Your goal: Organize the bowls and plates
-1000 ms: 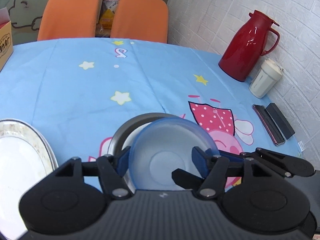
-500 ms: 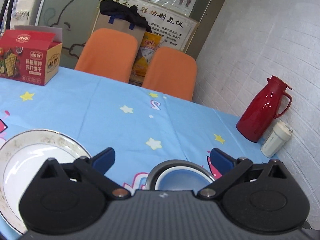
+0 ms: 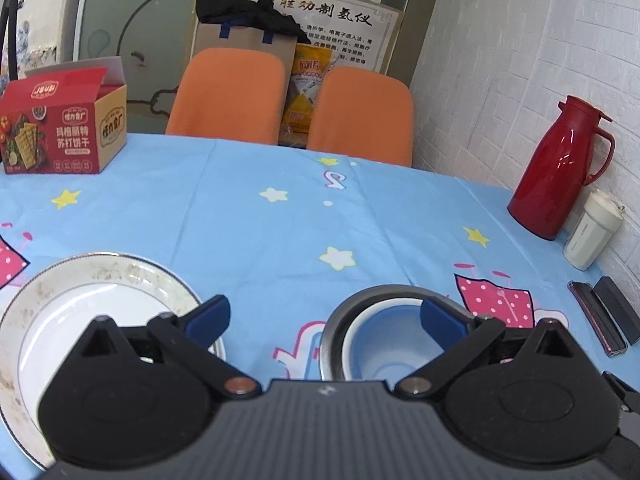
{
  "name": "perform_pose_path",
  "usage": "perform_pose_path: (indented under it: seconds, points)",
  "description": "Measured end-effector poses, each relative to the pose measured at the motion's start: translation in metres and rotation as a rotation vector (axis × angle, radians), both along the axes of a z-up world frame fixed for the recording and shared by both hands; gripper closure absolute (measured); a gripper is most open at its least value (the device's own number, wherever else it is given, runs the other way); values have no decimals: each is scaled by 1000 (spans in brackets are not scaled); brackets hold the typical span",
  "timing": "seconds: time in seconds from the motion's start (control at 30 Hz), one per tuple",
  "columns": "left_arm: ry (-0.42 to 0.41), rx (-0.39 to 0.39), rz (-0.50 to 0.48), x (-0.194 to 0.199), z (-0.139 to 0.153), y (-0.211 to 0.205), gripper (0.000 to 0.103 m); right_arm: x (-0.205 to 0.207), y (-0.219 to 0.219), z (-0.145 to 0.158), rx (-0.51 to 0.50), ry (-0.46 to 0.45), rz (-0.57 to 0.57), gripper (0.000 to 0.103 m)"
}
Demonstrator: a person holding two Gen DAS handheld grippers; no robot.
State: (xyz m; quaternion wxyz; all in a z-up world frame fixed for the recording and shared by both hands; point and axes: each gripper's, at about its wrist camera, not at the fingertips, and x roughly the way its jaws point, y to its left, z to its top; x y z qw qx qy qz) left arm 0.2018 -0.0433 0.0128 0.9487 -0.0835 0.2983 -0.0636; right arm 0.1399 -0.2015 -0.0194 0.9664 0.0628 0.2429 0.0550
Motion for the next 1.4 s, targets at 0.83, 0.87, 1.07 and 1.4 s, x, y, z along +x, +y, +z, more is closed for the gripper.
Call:
perform_pose_path:
  seconds: [0.83,0.87,1.07,1.4]
  points:
    - [176,133,-175,49,-33,-25,3,29,2,-26,14,104,39,0]
    - [187,142,-181,52,-34,-28,3,31,4,-27,11,110,42,0]
    - [201,159,-170,59,-43,-31,3,34,7,-31,11,106,47,0]
    - [213,182,-193,64,-48,-30,2,39,10,-31,-9,124,62,0]
